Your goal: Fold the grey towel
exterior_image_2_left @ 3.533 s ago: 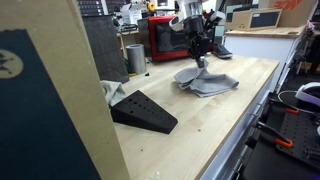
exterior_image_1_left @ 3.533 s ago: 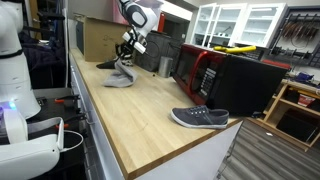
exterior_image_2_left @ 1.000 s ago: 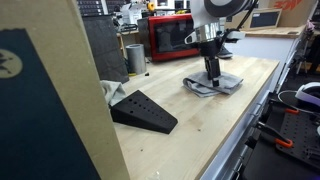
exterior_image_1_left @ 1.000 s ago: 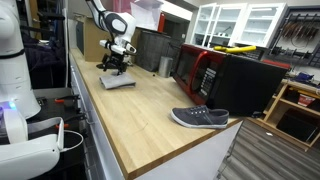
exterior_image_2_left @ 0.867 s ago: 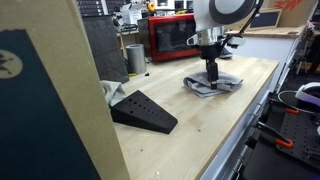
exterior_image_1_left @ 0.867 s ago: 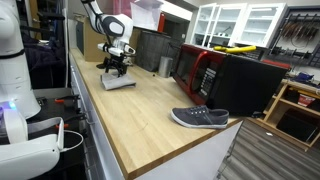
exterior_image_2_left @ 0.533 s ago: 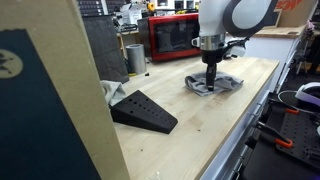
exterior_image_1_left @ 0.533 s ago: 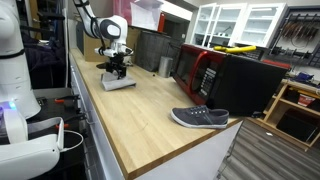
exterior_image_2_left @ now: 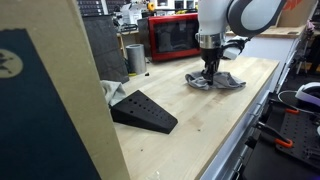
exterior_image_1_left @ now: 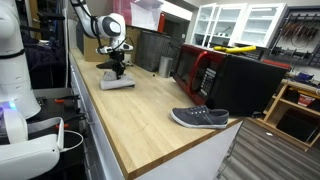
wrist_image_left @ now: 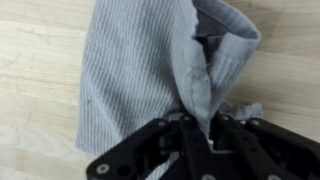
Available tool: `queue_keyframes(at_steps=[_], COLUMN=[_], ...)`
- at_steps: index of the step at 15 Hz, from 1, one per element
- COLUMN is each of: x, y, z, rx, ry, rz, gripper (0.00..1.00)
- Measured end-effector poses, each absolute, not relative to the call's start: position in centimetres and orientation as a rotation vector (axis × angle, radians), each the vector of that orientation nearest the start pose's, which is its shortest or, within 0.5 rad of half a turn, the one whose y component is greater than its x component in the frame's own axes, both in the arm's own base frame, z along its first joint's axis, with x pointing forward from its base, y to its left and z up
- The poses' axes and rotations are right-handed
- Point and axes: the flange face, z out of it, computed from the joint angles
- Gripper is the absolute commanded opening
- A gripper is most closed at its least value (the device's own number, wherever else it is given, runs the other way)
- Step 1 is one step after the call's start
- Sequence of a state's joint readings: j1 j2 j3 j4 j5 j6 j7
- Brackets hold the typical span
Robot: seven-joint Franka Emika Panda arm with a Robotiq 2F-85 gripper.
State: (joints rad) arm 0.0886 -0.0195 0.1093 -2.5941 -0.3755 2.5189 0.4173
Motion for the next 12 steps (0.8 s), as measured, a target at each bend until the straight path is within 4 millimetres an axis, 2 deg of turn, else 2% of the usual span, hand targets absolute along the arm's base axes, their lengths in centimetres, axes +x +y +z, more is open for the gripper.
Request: queue_keyframes(at_steps=[5,10,11,12], x=[43.3,46.0,46.9,47.9], y=[8.7,8.5,8.4,8.4], z=[26.6,28.4,28.7,28.9], rx=[-3.364,-3.267,-3.233,-3.197], ry=[-0.052,0.166,0.230,0.293], rz=[-0.022,-0.052,-0.051,-0.051], gripper=[0.03,0.05,0.37,0.39])
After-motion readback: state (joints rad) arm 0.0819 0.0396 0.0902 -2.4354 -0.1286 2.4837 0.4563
